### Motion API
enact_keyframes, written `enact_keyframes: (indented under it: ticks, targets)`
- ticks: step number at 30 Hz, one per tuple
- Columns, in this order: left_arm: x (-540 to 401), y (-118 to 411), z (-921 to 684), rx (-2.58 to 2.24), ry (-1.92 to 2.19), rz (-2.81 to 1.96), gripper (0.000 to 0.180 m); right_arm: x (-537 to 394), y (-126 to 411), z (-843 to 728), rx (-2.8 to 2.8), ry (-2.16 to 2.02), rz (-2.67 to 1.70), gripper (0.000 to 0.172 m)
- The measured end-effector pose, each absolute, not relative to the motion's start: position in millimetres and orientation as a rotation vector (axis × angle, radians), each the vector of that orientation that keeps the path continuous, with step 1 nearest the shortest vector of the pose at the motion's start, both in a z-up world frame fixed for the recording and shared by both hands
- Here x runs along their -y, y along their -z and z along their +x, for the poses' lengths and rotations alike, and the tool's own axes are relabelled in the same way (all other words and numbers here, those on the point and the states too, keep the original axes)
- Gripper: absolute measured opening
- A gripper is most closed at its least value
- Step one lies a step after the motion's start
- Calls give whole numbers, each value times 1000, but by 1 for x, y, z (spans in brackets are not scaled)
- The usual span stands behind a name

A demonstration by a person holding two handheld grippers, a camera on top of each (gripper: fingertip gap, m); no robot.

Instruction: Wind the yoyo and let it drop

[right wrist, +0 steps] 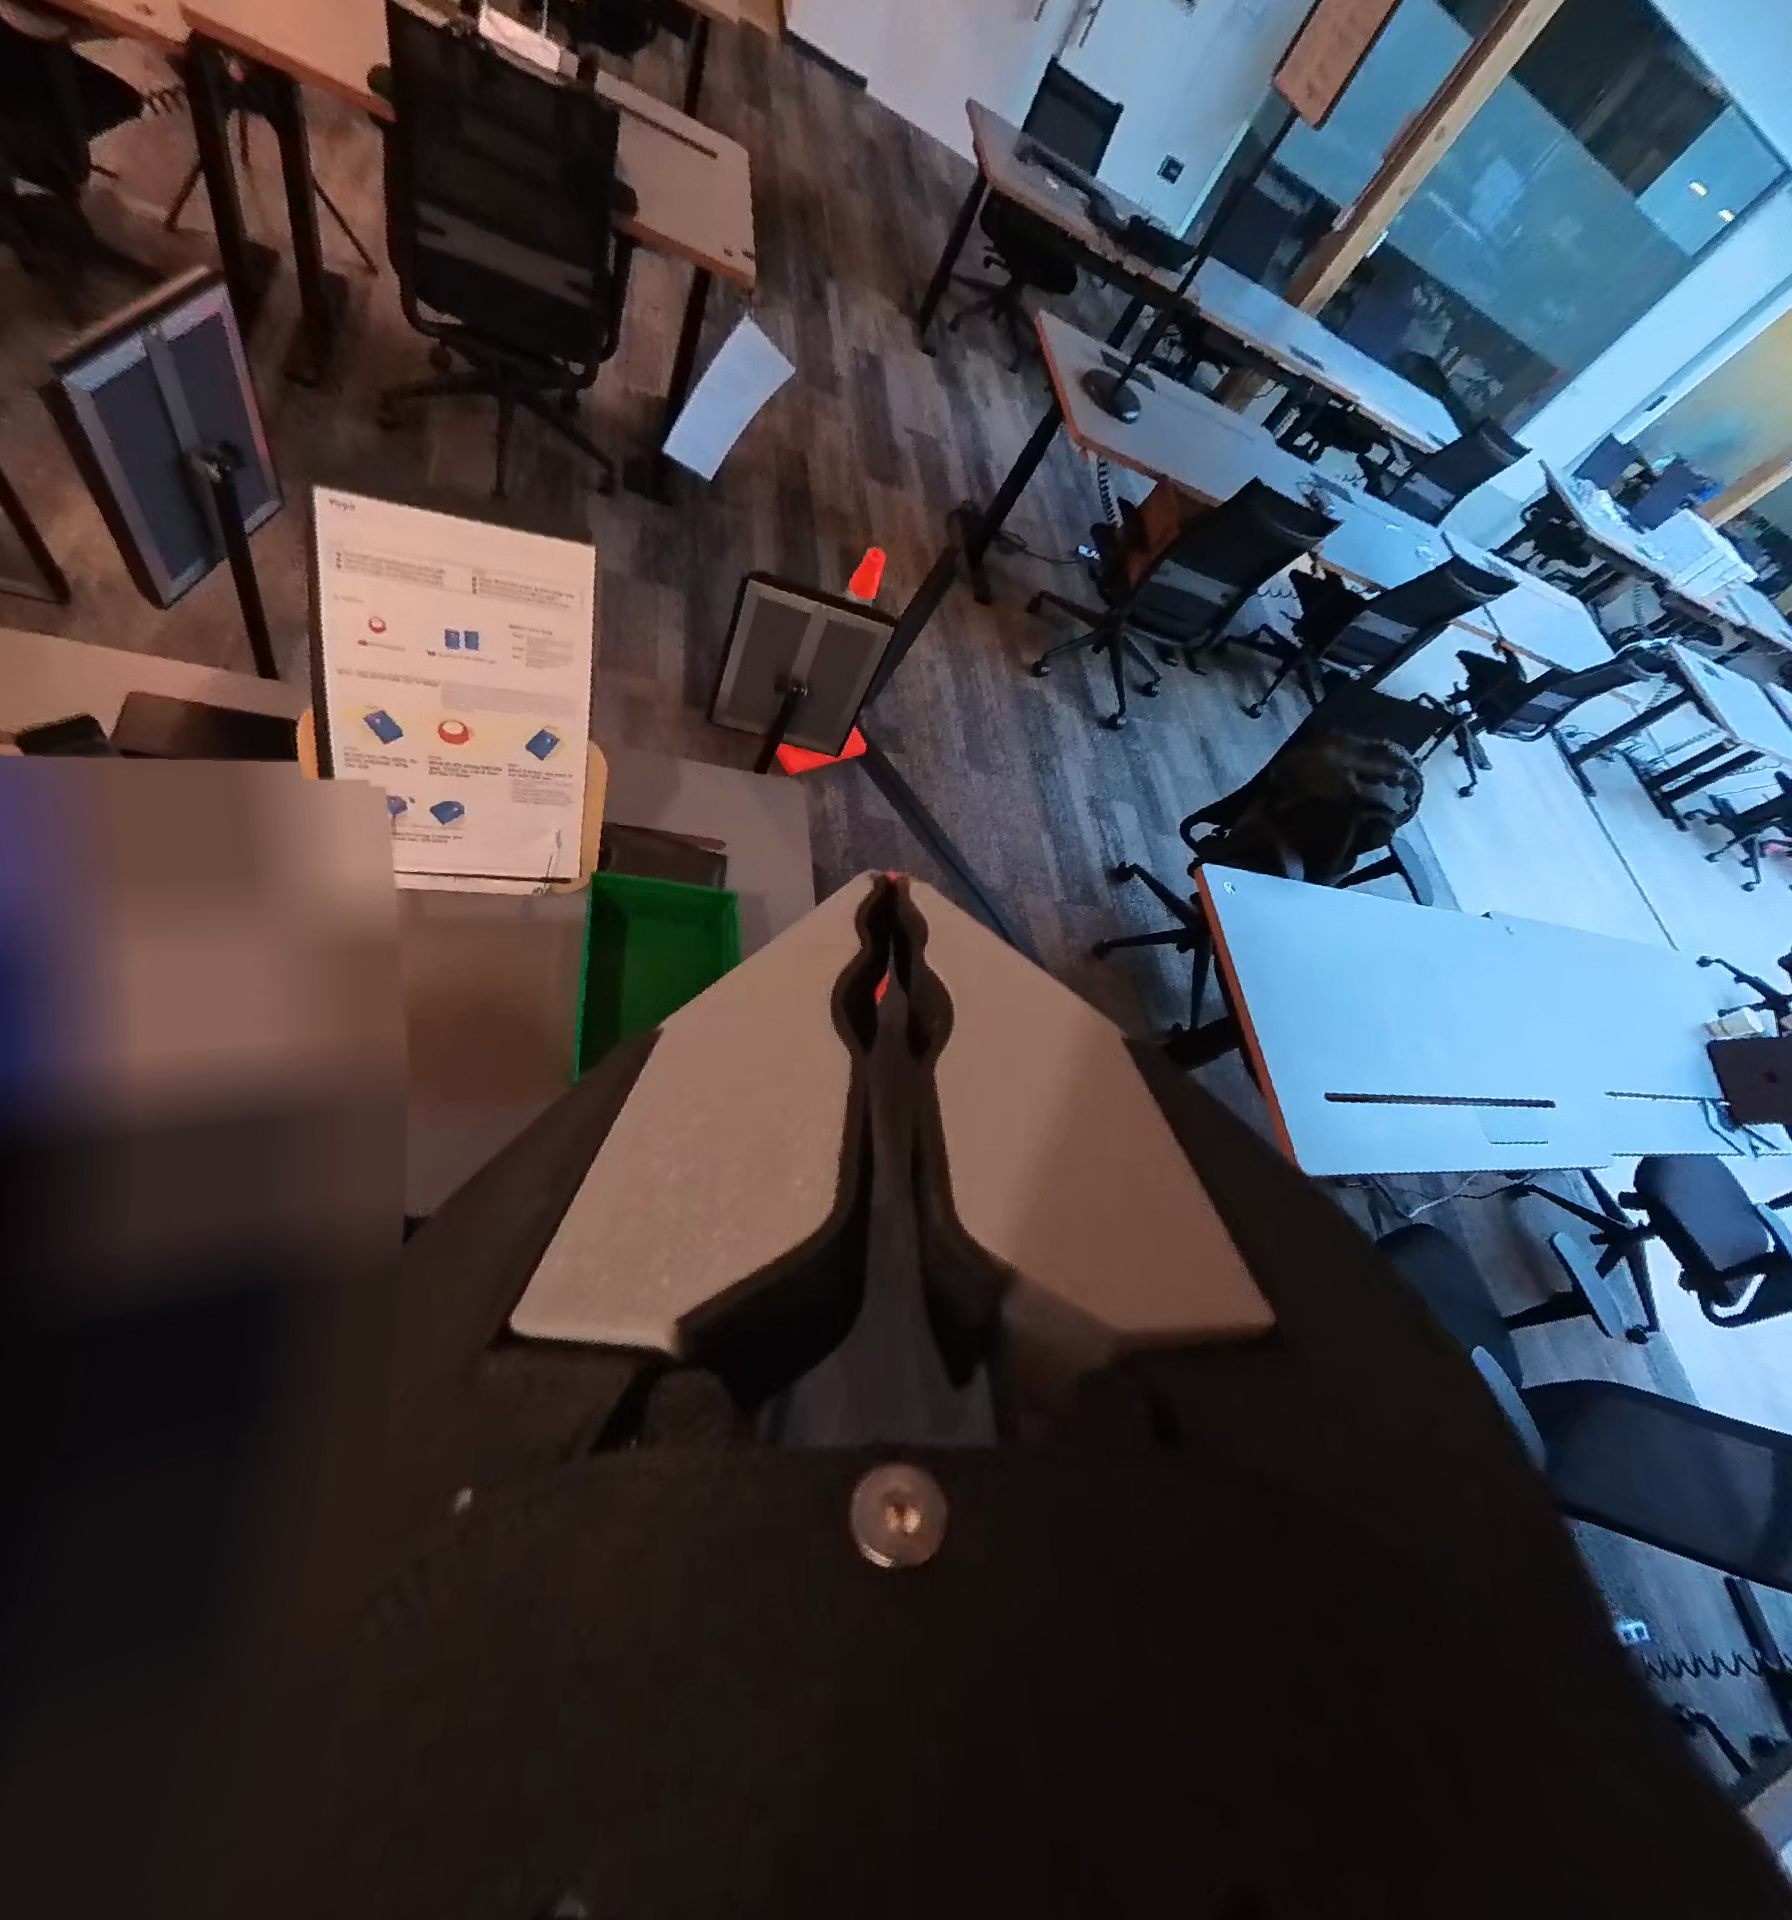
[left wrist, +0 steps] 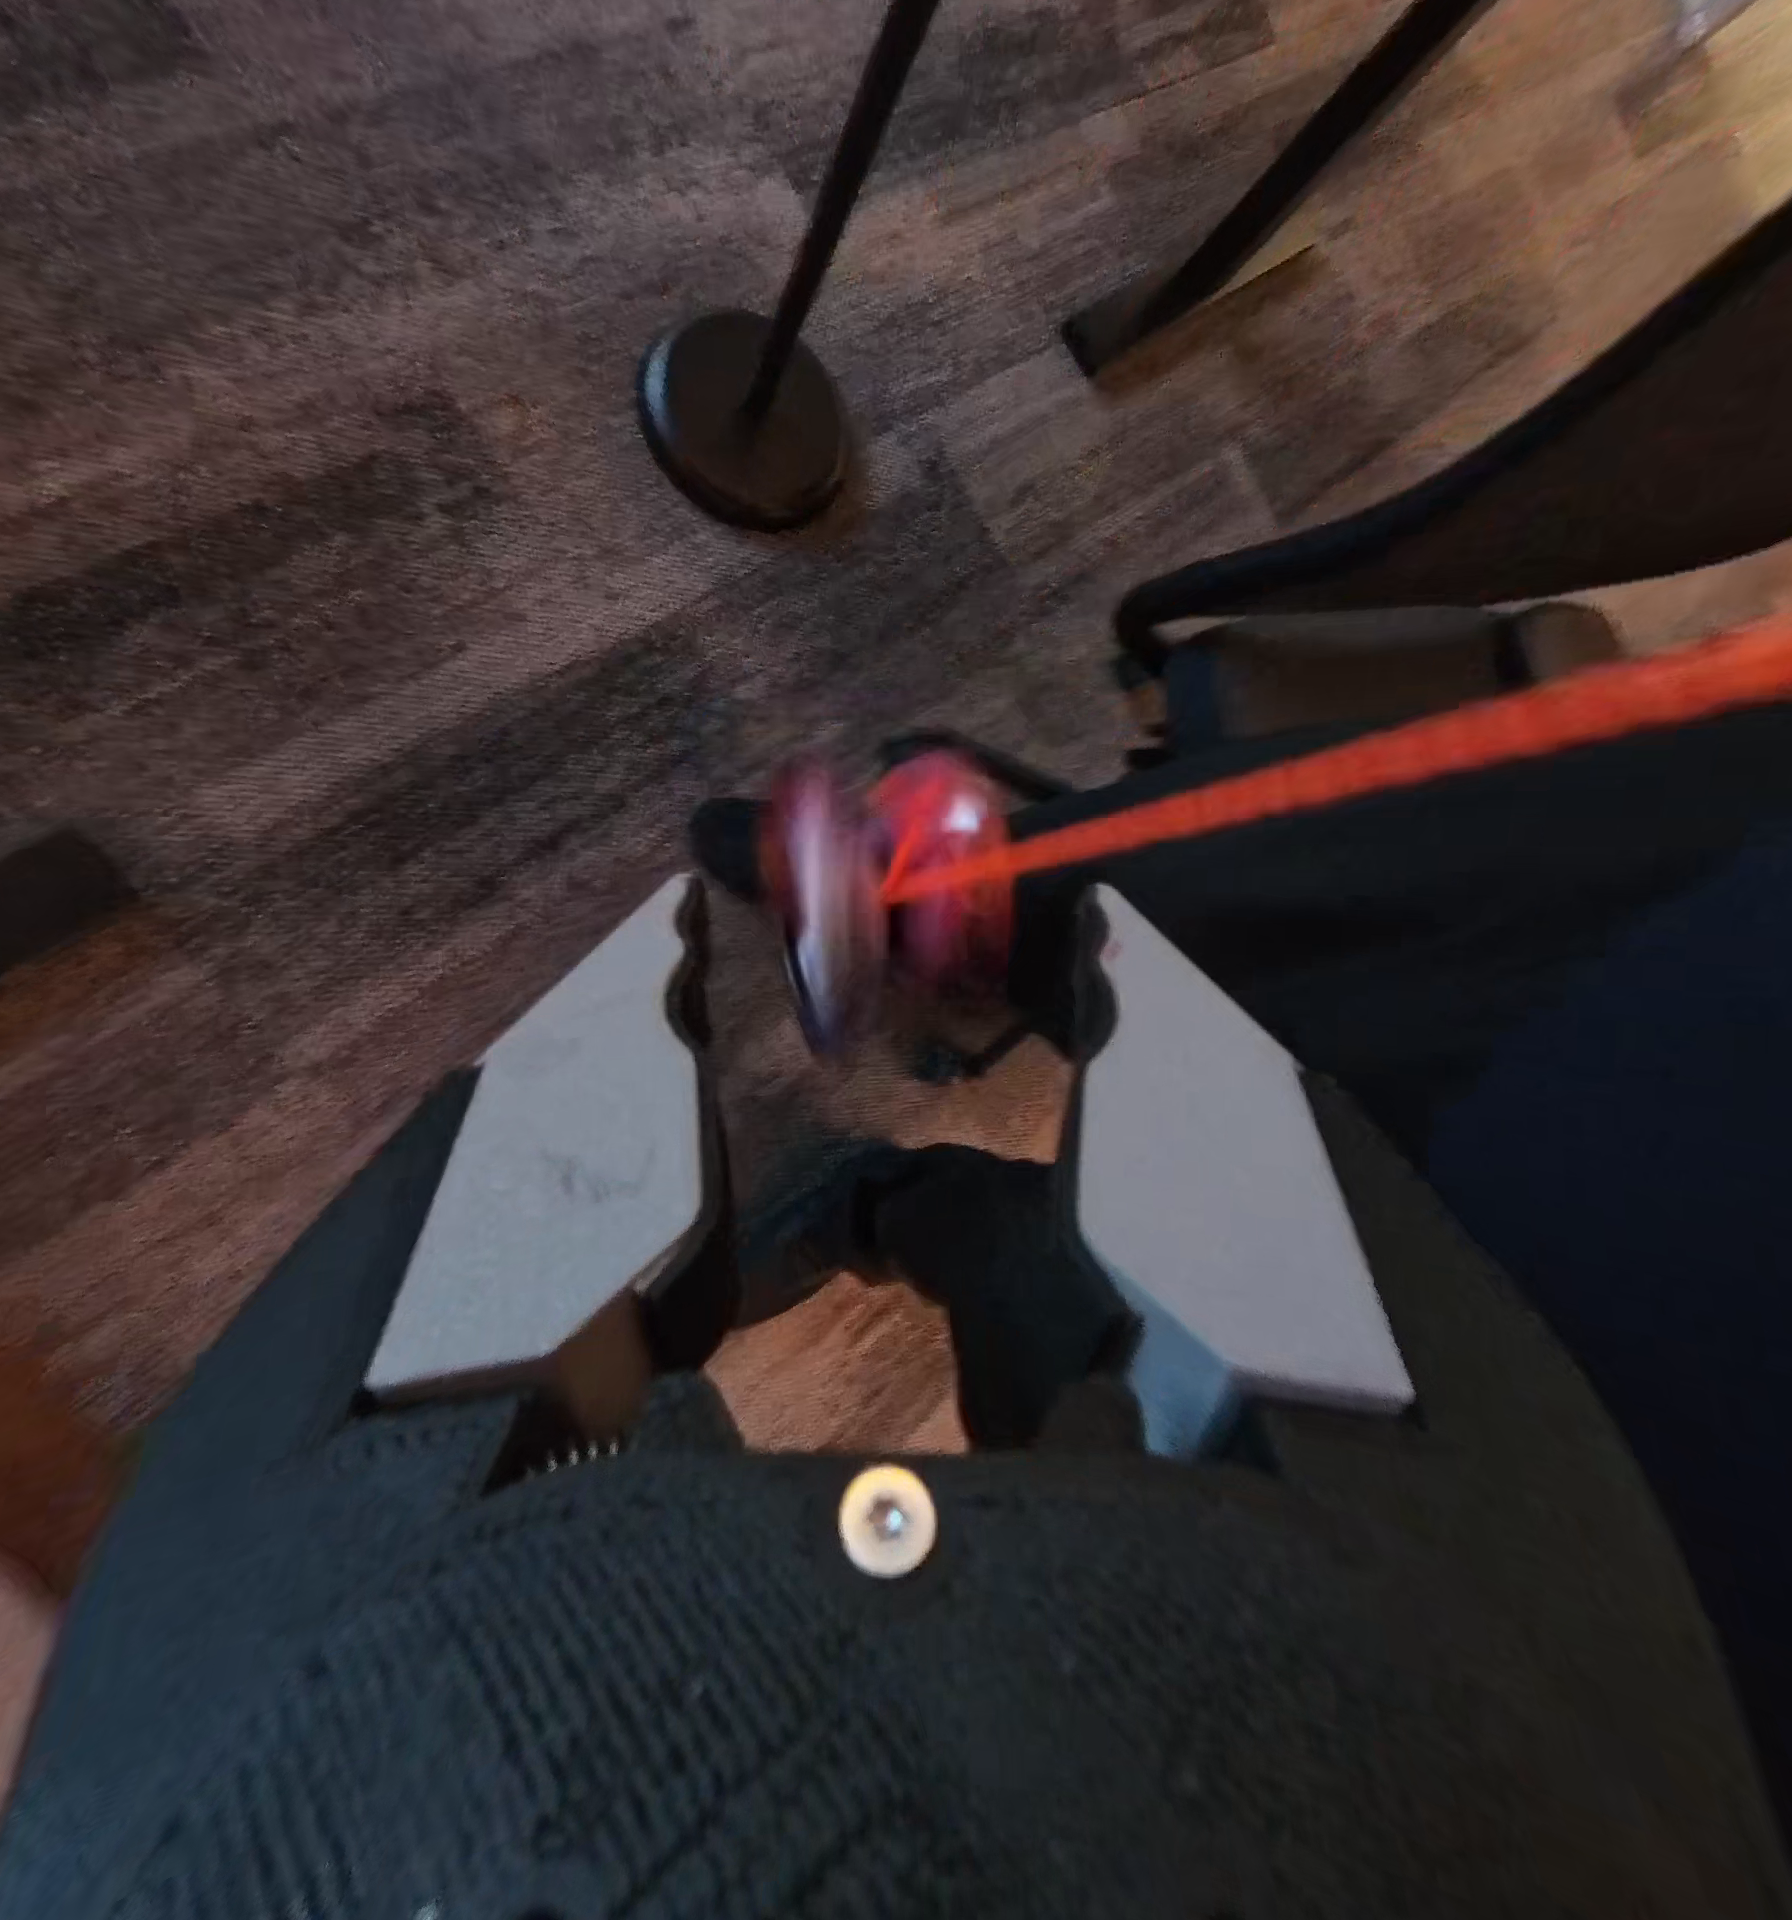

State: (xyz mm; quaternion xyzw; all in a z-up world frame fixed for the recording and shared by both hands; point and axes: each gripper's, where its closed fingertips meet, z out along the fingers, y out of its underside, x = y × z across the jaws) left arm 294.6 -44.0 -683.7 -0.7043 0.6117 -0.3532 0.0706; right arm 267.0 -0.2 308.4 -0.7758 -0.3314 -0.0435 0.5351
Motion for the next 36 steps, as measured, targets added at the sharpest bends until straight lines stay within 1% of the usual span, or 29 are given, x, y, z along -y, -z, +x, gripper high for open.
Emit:
enact_keyframes:
  ticks: [1, 5, 16, 24, 26, 28, 29, 34, 36]
  targets:
    - [55, 683, 298, -1883, 1131, -2101, 43, 3, -313, 269, 778, 103, -1843, 0]
    - [78, 691, 296, -2087, 1028, -1951, 41, 11, -320, 289, 718, 125, -1858, 0]
    - [64, 671, 282, -2045, 1010, -1946, 41, 25, -294, 358, 601, 165, -1910, 0]
    - [66, 646, 239, -2145, 1092, -1902, 40, 53, -254, 537, 195, 266, -1969, 0]
    - [64, 636, 223, -2159, 1097, -1882, 40, 69, -227, 599, 72, 420, -2030, 0]
    - [57, 618, 212, -2127, 1119, -1869, 38, 83, -184, 634, 25, 477, -2101, 0]
    - [51, 605, 208, -2095, 1120, -1862, 33, 87, -159, 640, 23, 463, -2128, 0]
    - [-1, 526, 217, -1901, 1091, -1780, 32, 117, -8, 636, 94, 476, -2204, 0]
    - [-20, 499, 226, -1866, 1054, -1731, 32, 129, 39, 628, 74, 403, -2152, 0]
